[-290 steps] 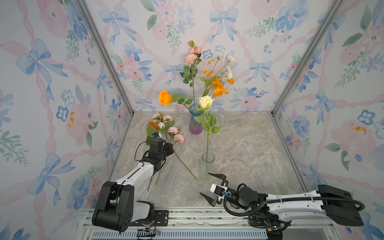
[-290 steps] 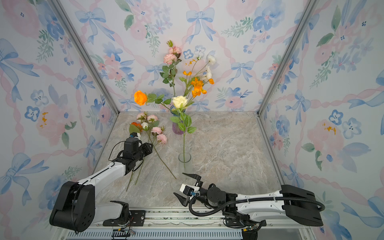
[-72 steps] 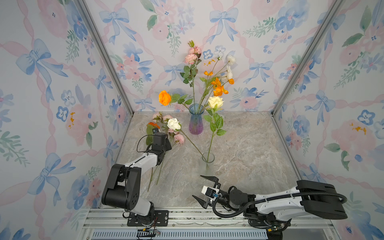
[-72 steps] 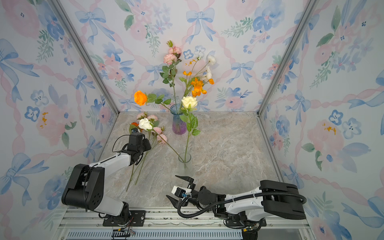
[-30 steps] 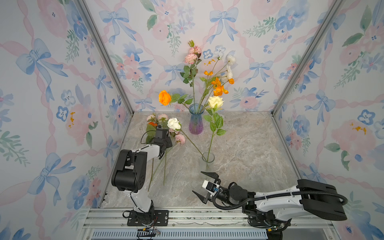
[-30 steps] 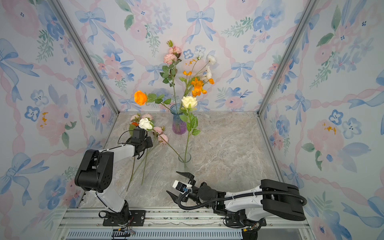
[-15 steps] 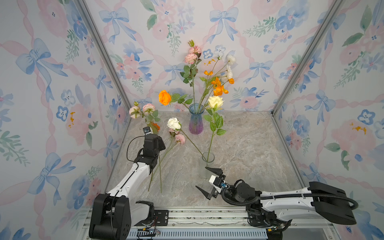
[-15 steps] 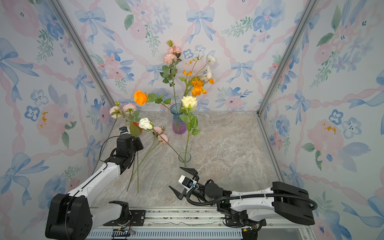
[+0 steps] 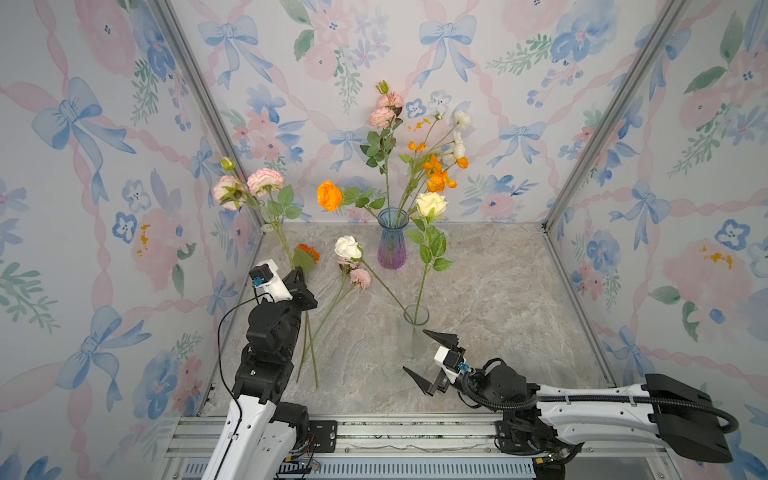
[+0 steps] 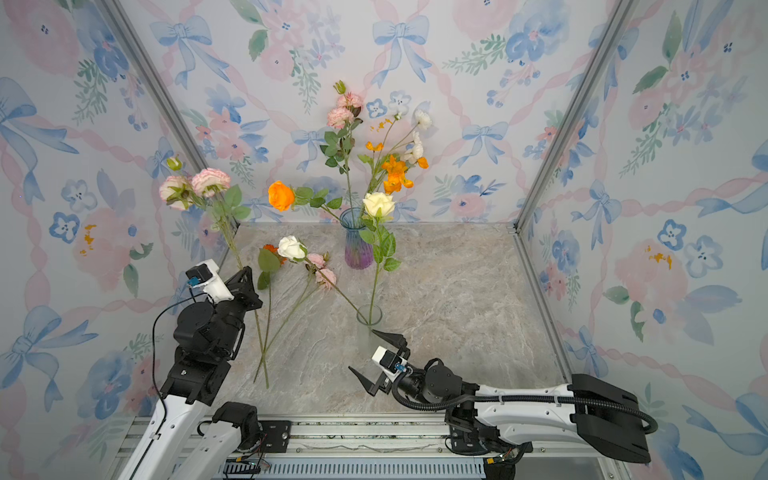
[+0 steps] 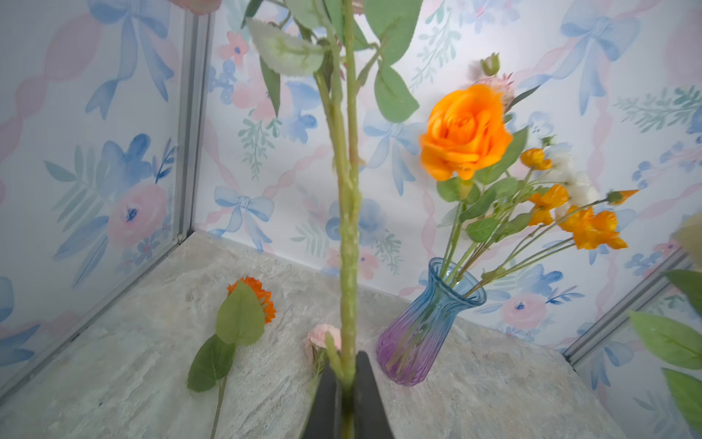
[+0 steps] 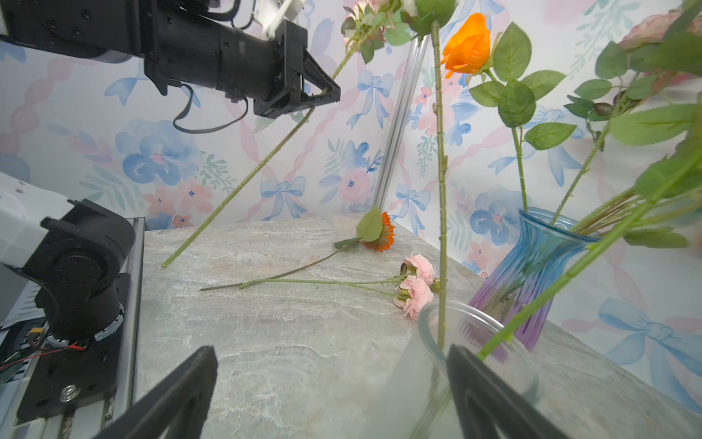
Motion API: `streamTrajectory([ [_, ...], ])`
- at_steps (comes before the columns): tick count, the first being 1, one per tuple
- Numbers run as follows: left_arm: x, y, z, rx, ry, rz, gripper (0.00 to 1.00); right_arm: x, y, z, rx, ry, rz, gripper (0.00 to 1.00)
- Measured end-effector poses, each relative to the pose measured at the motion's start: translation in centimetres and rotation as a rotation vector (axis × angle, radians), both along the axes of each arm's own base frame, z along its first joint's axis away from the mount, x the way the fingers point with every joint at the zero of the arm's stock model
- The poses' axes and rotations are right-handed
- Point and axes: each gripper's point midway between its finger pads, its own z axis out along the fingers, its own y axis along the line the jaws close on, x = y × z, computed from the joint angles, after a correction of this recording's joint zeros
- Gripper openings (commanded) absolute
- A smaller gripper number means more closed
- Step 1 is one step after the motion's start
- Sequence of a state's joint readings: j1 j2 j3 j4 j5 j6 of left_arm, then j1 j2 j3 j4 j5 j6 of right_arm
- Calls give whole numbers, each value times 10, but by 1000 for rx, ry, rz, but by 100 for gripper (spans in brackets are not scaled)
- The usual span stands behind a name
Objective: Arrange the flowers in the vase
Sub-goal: 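Lift the pink carnations and swing them toward the clear glass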
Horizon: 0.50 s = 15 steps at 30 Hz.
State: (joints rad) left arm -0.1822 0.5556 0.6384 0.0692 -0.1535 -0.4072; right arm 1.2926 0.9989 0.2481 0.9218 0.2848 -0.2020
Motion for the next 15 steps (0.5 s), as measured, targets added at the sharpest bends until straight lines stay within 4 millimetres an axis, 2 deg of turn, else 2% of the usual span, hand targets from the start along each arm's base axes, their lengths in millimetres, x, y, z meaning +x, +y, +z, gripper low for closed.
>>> streamTrajectory([
  [6, -39, -50, 84, 51, -272, -246, 0, 6, -12, 5, 14, -4, -30, 97],
  [9, -57, -78, 113, 71, -370, -383, 0, 11, -19, 4, 11, -3, -54, 97],
  [12, -64, -110, 139, 83, -424, -510, 0, 15, -29, 7, 21, -5, -80, 97],
  [15, -66, -148, 152, 99, -443, -626, 0, 20, -41, 13, 44, -12, -111, 97],
])
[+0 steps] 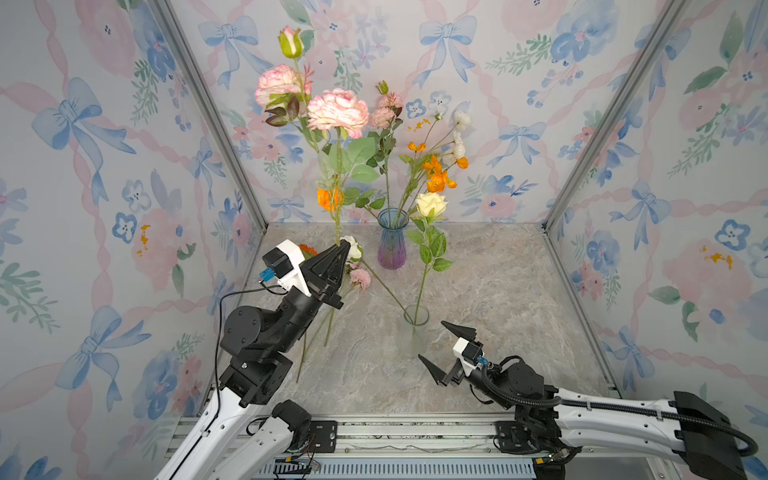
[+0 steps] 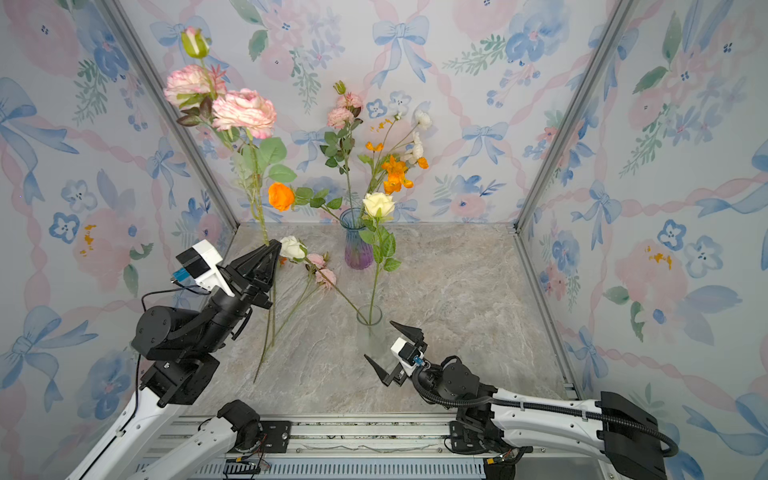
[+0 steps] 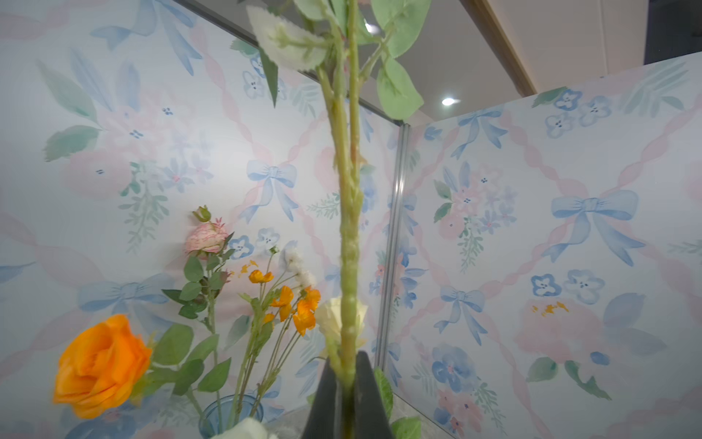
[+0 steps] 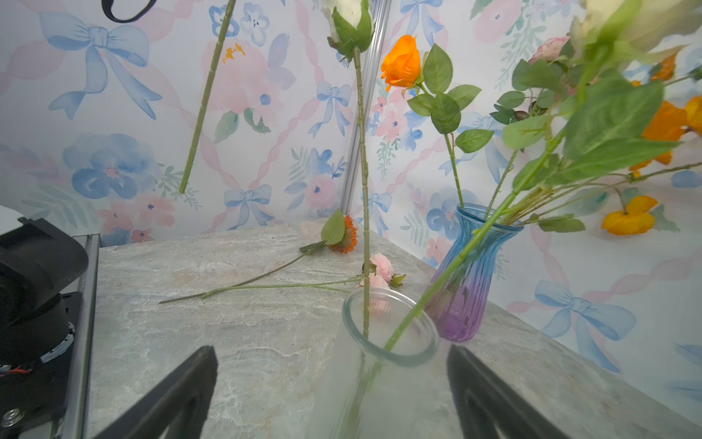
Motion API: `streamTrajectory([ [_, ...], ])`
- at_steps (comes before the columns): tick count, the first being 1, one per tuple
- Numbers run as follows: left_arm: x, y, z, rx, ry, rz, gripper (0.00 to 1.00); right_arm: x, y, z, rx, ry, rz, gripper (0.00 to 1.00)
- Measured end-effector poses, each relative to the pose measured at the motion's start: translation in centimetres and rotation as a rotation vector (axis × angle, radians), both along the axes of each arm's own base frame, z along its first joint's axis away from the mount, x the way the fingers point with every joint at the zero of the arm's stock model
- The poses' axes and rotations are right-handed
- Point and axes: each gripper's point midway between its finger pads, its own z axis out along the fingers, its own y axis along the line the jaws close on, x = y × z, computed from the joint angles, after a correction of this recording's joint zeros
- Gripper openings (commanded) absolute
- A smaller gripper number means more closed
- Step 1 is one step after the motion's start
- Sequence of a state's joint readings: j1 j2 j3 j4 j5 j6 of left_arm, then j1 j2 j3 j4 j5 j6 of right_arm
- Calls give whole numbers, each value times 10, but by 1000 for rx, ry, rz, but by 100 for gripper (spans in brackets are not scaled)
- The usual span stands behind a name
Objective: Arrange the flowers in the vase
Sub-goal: 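Lift the pink carnations and swing them toward the clear glass, then lower the carnation stems into the clear glass with the left gripper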
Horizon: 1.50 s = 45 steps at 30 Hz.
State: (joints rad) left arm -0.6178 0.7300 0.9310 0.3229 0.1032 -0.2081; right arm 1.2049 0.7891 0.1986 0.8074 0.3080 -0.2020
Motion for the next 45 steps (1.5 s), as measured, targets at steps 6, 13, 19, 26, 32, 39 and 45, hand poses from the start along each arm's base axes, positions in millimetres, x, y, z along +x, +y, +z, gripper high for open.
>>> streamTrajectory([
  [6, -12, -77, -3, 92, -4, -167, 0, 15, -22, 5, 31, 6, -71, 97],
  [13, -23, -137, -16, 121, -53, -230, 0, 18, -25, -1, 29, 32, -73, 97],
  [19, -14, -164, -17, 67, -104, -199, 0, 17, -23, -6, 15, 47, -66, 97],
  [26, 5, -185, -21, 38, -111, -154, 0, 16, -22, -6, 17, 51, -52, 97],
  [32, 12, -191, -20, -2, -125, -132, 0, 15, -21, -6, 16, 51, -45, 97],
  [39, 16, -195, -5, -33, -145, -127, 0, 14, -19, -8, 12, 55, -37, 97],
  [45, 15, -195, 2, -53, -167, -121, 0, 14, -18, -10, 3, 59, -30, 97],
])
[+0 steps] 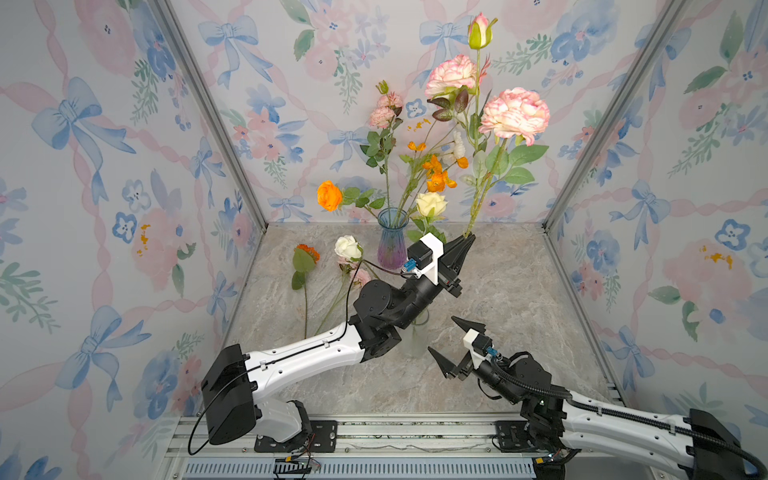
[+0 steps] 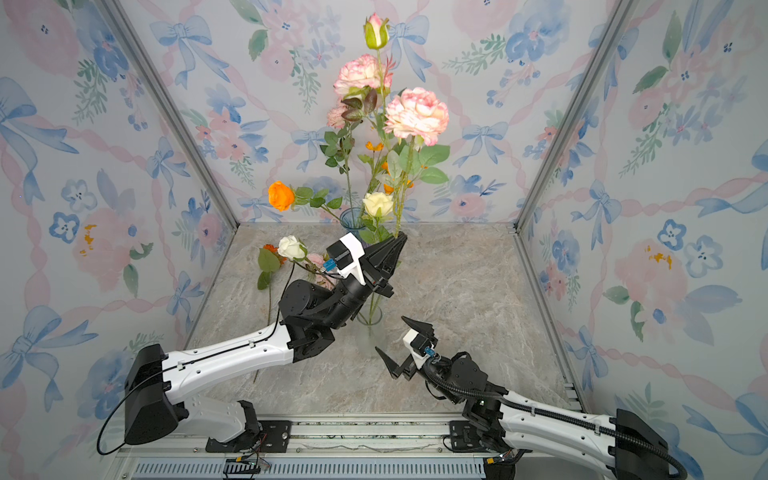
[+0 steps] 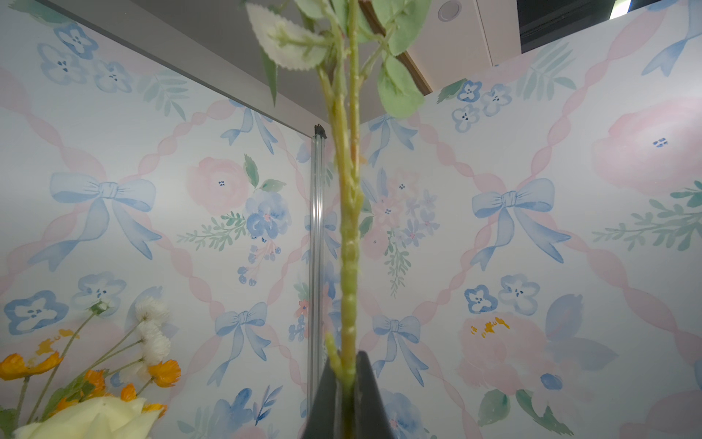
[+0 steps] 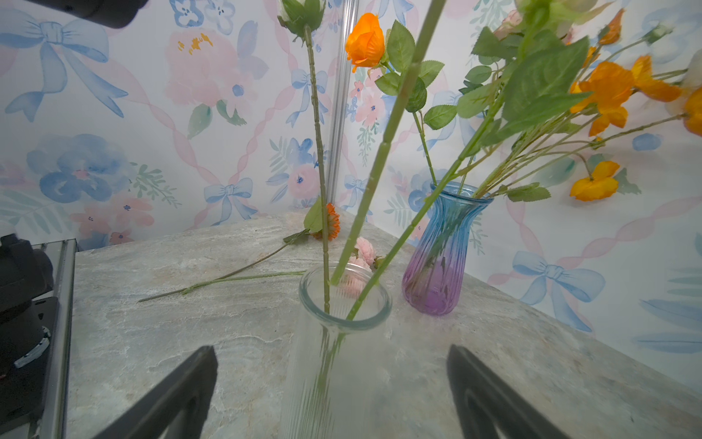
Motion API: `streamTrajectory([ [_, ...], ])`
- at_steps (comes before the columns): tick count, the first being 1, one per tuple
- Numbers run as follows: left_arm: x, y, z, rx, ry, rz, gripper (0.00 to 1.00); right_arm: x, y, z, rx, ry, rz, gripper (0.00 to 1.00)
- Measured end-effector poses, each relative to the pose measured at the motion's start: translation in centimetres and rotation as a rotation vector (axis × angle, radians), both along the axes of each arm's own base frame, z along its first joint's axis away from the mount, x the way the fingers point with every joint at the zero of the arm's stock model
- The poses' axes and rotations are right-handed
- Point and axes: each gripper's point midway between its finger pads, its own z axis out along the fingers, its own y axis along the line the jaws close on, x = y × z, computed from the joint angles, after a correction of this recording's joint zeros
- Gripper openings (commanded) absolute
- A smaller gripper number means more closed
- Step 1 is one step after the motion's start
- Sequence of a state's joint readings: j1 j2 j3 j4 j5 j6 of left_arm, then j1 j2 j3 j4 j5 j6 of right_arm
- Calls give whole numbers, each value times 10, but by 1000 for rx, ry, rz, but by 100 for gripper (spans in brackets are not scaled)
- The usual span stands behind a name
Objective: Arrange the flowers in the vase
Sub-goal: 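Lower the carnation stems into the clear glass with the left gripper, then open the left gripper to release the carnations in the glass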
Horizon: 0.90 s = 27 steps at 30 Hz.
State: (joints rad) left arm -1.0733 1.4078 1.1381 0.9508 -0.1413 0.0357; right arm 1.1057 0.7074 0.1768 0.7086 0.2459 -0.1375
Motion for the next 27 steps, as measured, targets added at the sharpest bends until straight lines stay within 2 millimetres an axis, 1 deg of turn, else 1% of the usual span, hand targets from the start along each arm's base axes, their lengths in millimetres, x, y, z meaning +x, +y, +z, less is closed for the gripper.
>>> streamTrajectory([
  [5, 0, -9, -9, 27, -11, -15, 0, 0, 1, -2, -6, 3, 0, 97],
  [10, -1, -15, -27, 65, -5, -34, 0, 0, 3, -5, -16, 7, 6, 97],
  [13, 1, -17, -43, 92, 12, -35, 0, 0, 3, -5, -16, 7, 7, 97],
  [16, 1, -17, -64, 129, 35, -33, 0, 0, 3, -5, -15, 7, 7, 97],
  [21, 1, -15, -95, 187, 64, -35, 0, 0, 3, -5, -15, 7, 7, 97],
  [27, 6, -12, -132, 258, 94, -37, 0, 0, 3, -5, -16, 7, 7, 97],
])
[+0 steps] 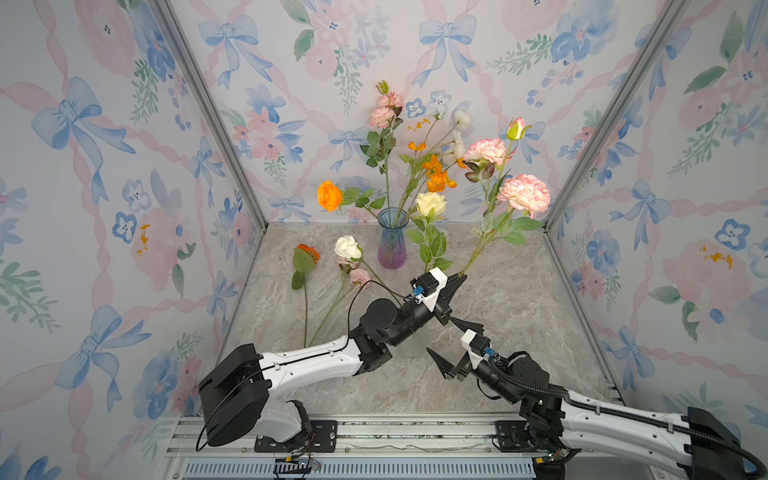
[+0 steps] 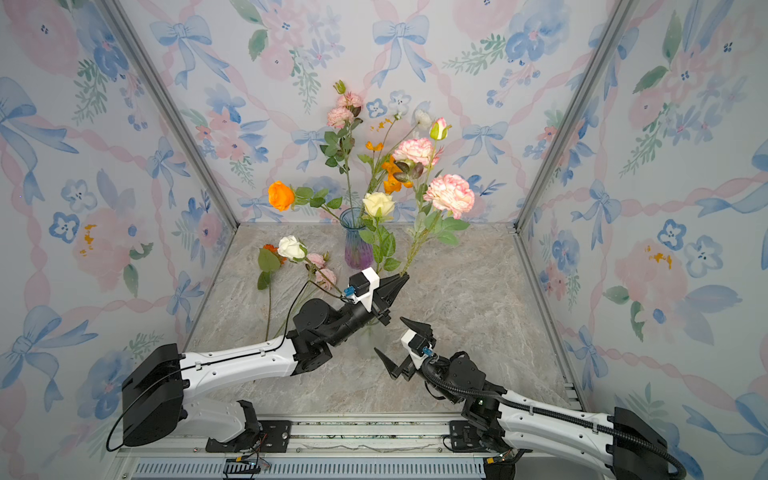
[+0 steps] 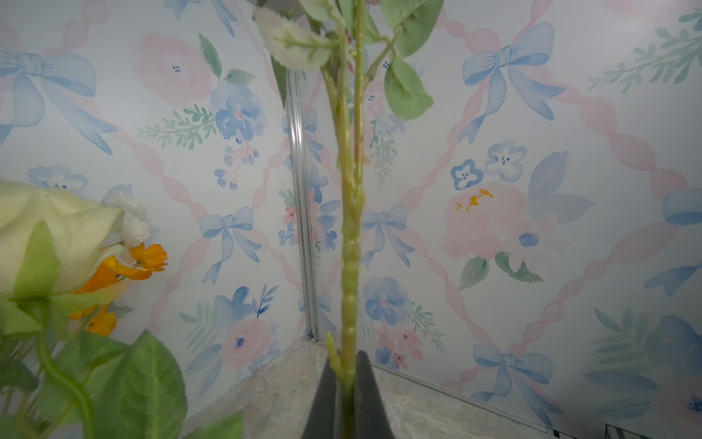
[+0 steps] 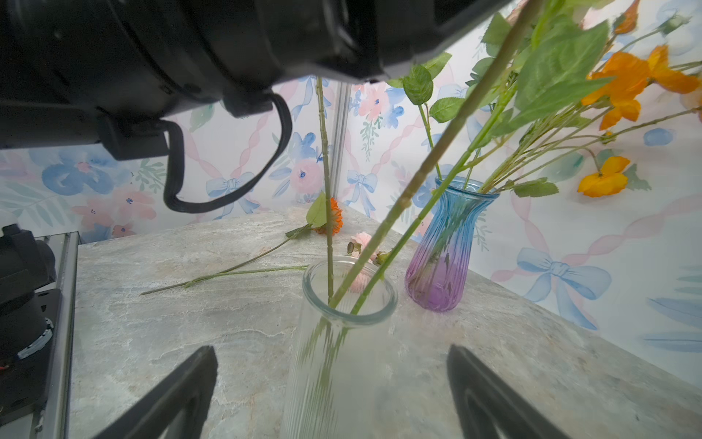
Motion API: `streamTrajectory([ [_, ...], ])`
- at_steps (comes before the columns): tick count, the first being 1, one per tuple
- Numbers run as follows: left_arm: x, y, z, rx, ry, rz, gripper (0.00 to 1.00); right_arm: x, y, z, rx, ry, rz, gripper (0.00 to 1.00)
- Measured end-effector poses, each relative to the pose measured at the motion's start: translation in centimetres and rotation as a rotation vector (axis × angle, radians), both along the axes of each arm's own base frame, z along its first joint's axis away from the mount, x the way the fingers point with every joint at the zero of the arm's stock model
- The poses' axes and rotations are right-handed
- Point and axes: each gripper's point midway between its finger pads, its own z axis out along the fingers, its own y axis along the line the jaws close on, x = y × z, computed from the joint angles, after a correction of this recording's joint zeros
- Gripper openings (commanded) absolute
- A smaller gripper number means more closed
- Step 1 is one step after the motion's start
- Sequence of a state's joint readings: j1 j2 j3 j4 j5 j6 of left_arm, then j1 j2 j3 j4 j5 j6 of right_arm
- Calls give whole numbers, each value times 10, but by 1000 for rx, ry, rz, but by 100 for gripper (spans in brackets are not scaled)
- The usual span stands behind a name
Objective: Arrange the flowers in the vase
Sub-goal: 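Open the left gripper to release the carnations in the glass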
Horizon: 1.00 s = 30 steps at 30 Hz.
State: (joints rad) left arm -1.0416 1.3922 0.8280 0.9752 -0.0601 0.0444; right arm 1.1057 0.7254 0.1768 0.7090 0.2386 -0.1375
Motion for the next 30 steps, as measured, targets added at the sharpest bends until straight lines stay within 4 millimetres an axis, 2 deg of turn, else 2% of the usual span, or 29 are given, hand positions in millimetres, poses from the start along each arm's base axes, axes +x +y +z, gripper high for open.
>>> streamTrajectory([
  [10, 2, 5, -52, 82, 70, 3, 18, 1, 1, -3, -9, 5, 0, 97],
  [17, 2, 16, -72, 101, 115, 13, 29, 1, 2, -6, -17, 9, 0, 97],
  [25, -3, 29, -81, 98, 140, 22, 32, 1, 3, -7, -22, 12, 0, 97],
  [30, -6, 41, -78, 81, 141, 36, 40, 1, 3, -7, -22, 12, 0, 97],
])
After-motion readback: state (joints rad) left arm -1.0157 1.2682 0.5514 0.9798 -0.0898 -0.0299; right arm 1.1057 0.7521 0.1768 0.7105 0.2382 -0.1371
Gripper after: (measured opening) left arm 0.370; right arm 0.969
